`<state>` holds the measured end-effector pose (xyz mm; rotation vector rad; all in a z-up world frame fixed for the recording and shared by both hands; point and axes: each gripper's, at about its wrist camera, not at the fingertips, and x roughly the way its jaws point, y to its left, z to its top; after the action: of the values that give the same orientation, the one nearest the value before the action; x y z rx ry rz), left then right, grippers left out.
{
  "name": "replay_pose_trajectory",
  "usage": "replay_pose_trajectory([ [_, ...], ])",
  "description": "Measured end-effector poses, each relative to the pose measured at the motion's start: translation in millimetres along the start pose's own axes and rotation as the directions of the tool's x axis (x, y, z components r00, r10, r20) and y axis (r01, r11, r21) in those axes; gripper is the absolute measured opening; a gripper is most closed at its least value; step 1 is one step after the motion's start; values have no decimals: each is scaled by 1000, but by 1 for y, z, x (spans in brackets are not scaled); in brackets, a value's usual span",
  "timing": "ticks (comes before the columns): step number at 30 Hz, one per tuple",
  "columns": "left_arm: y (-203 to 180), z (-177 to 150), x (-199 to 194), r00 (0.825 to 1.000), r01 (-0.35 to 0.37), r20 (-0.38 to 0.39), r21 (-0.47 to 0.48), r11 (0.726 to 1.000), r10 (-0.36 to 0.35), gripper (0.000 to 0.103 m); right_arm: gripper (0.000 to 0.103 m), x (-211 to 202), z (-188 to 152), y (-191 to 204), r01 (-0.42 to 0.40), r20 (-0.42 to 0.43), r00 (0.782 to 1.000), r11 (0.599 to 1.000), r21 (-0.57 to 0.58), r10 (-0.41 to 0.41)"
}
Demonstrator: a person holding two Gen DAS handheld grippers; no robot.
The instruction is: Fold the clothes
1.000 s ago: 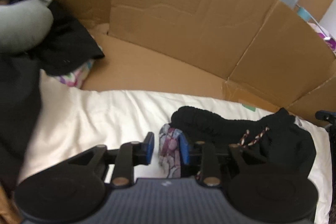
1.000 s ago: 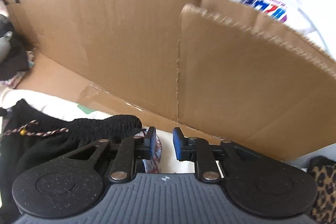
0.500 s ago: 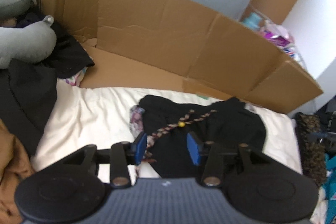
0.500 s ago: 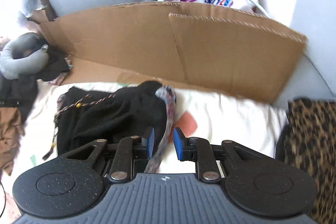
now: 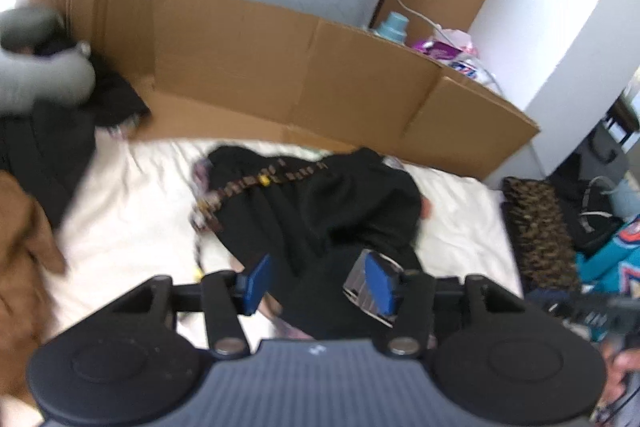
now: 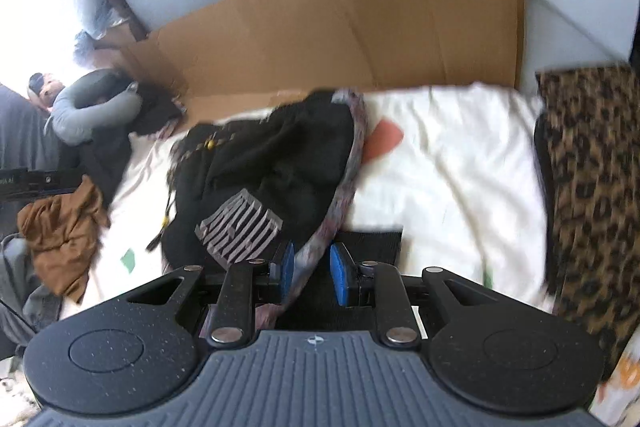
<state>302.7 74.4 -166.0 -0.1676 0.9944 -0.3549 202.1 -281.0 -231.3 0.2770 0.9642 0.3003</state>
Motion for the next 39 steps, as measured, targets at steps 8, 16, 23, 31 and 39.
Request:
replay_pose_trajectory([
  [8,-13,-43,-1,999,18,-42,-22,1000,-19,55,27,8,-50,-19,-89,-19,995,983,159,94],
  [16,-3,-80,28,988,14,-150,-56,998,-22,54,34,38,-82,-6,-156,-112,977,968,194,180],
  [23,7,-95,44,981,9,-190,-87,996,-25,54,36,60,-102,2,-236,-161,947,942,237,278],
  [31,14,-97,52,978,-4,-208,-86,996,-14,54,36,84,-116,-7,-287,-178,912,886,364,368],
  [39,18,-100,55,976,-2,-217,-104,995,-21,54,37,103,-123,-8,-313,-179,888,841,442,424],
])
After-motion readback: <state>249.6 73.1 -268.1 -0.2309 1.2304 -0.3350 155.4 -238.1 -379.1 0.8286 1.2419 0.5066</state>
